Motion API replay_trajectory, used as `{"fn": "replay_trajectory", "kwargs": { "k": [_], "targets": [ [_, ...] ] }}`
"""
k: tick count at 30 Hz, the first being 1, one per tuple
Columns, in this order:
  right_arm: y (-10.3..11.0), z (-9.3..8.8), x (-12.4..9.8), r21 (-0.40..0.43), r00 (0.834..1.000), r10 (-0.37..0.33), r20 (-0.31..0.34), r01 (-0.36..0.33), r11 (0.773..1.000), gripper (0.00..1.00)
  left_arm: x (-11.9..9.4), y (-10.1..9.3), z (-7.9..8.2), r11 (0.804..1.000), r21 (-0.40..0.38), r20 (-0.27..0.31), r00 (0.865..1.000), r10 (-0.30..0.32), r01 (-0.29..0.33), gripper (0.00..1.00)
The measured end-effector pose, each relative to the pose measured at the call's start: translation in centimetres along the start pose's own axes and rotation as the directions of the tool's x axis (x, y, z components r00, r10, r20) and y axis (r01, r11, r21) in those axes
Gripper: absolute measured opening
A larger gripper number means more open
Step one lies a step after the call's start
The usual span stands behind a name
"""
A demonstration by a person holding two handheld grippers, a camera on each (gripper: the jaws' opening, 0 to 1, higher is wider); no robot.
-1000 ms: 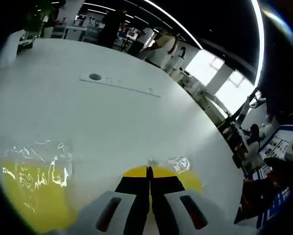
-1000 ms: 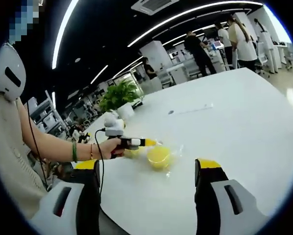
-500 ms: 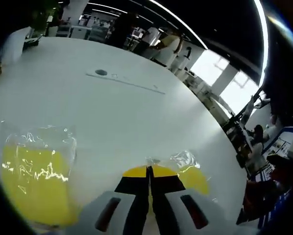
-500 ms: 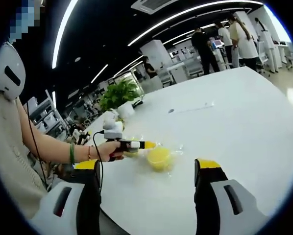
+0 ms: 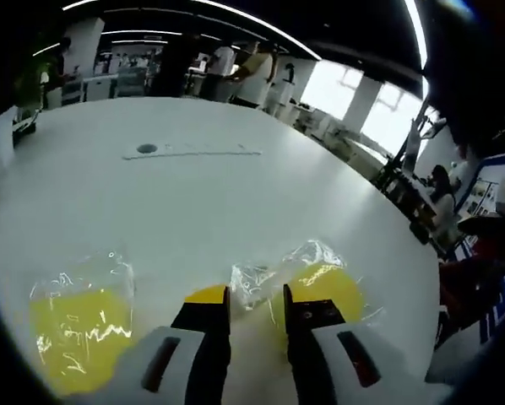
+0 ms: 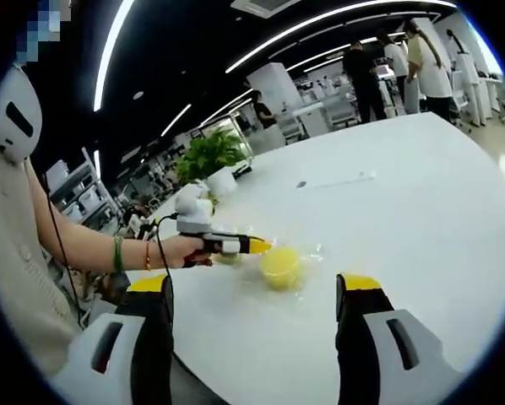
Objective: Compare the silicone blocks by pressing each to a similar depth, holding the contact briefly, and releasing to observe deformation and rebound differences across the visible hardness samples.
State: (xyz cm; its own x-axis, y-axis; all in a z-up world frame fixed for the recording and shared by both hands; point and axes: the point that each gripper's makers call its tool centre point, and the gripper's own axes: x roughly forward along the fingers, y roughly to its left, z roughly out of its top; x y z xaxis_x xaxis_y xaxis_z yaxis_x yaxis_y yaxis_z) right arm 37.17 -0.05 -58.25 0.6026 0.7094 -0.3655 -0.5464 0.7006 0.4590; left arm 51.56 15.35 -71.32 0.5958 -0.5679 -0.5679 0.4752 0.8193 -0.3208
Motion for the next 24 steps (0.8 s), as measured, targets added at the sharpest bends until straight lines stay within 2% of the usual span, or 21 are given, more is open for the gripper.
{"fn": "replay_trajectory", "kwargs": {
  "k": [2, 6, 7, 10, 12, 13, 16, 19, 24],
  "targets": [
    [0.1, 0.0, 0.0, 0.003, 1.0, 0.001, 0.002, -0.001, 1.0, 0.75, -0.6, 0.3, 0.3, 0.998, 0.06, 0.003, 1.0, 0.026, -0.026, 0.26],
    [0.7, 0.2, 0.0, -0.004, 1.0, 0.003, 0.01, -0.003, 1.0, 0.77, -1.5, 0.2, 0.7, 0.996, 0.08, 0.012, 0.999, 0.033, -0.034, 0.36],
    [0.8, 0.2, -0.1, -0.012, 1.0, 0.001, 0.011, -0.001, 1.0, 0.77, -2.1, 0.4, 1.0, 0.992, 0.111, 0.023, 0.998, 0.052, -0.054, 0.38],
    [1.0, 0.3, -0.5, -0.021, 0.999, -0.012, 0.029, 0.013, 1.0, 0.79, -4.1, 0.0, 1.4, 0.986, 0.149, 0.038, 0.997, 0.067, -0.072, 0.42],
    [1.2, 0.4, -0.7, -0.028, 0.999, -0.022, 0.039, 0.023, 0.999, 0.79, -5.6, 0.4, 1.6, 0.981, 0.168, 0.059, 0.994, 0.092, -0.1, 0.45],
    [1.2, 0.5, -0.9, -0.034, 0.999, -0.029, 0.043, 0.03, 0.999, 0.79, -6.3, 0.3, 1.7, 0.981, 0.166, 0.067, 0.993, 0.093, -0.103, 0.47],
    [1.7, 0.7, -1.7, -0.065, 0.997, -0.049, 0.065, 0.054, 0.996, 0.79, -9.5, 0.2, 2.4, 0.984, 0.105, 0.136, 0.983, 0.127, -0.142, 0.49],
    [2.6, 0.9, -2.5, -0.074, 0.994, -0.048, 0.094, 0.055, 0.996, 0.8, -12.2, 0.0, 2.6, 0.98, 0.093, 0.172, 0.972, 0.16, -0.178, 0.5],
    [4.4, 1.0, -4.0, -0.128, 0.989, -0.055, 0.137, 0.073, 0.989, 0.78, -16.5, -1.5, 3.8, 0.98, 0.058, 0.253, 0.952, 0.171, -0.192, 0.5]
  ]
}}
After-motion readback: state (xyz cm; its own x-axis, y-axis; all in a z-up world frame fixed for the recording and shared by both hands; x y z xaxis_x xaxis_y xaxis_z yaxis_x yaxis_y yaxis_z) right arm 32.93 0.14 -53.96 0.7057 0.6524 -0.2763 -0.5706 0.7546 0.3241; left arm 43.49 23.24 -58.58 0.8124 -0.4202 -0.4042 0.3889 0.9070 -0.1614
